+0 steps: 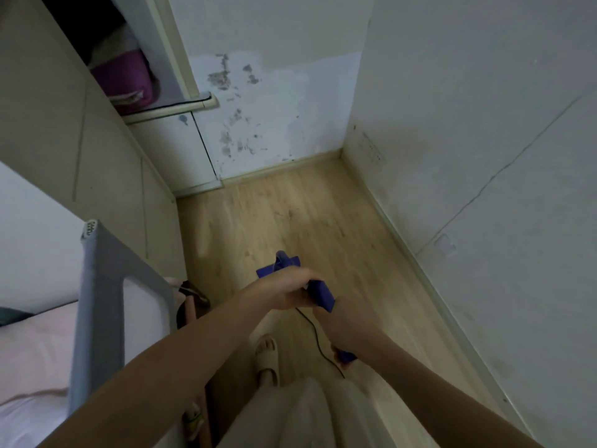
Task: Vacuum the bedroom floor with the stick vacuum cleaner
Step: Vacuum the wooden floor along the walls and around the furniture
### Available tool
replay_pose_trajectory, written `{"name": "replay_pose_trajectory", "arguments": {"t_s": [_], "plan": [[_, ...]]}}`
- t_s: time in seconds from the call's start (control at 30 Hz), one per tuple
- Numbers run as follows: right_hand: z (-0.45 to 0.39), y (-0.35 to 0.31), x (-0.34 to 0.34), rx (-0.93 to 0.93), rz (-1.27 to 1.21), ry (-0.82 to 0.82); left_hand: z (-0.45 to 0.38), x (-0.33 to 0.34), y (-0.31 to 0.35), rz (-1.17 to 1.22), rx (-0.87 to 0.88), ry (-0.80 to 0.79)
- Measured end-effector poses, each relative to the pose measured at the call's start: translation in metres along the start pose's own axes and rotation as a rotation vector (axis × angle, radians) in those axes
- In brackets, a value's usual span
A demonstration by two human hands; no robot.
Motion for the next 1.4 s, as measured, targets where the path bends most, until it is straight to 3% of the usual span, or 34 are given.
{"name": "replay_pose_trajectory", "arguments": {"t_s": [0.2, 0.43, 0.67, 1.03, 1.4], "plan": [[0.006, -0.003, 0.037, -0.019, -0.224, 0.004, 0.008, -0.018, -0.015, -0.044, 0.013, -0.028], [-0.051, -0.022, 0.043, -0.002, -0.082, 0.023, -0.012, -0.031, 0.017, 0.037, 0.028, 0.096], [-0.063, -0.049, 0.014, -0.032, -0.078, -0.048, -0.028, -0.048, 0.046, 0.064, -0.025, -0.074], [-0.166, -0.089, 0.017, -0.035, 0.070, 0.054, -0.089, -0.086, 0.112, 0.050, -0.030, 0.020], [-0.248, -0.145, 0.011, -0.003, 0.048, 0.069, -0.143, -0.135, 0.185, 0.044, -0.025, 0.029]]}}
Point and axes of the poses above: each hand's wrist, its own z-axis away from the middle knuckle, its own x-axis out of the palm, y = z × x, the point moved 3 cm from there along -z, towards the middle knuckle, and after that the axes turned 3 degrees about y, right-handed, at the moved point
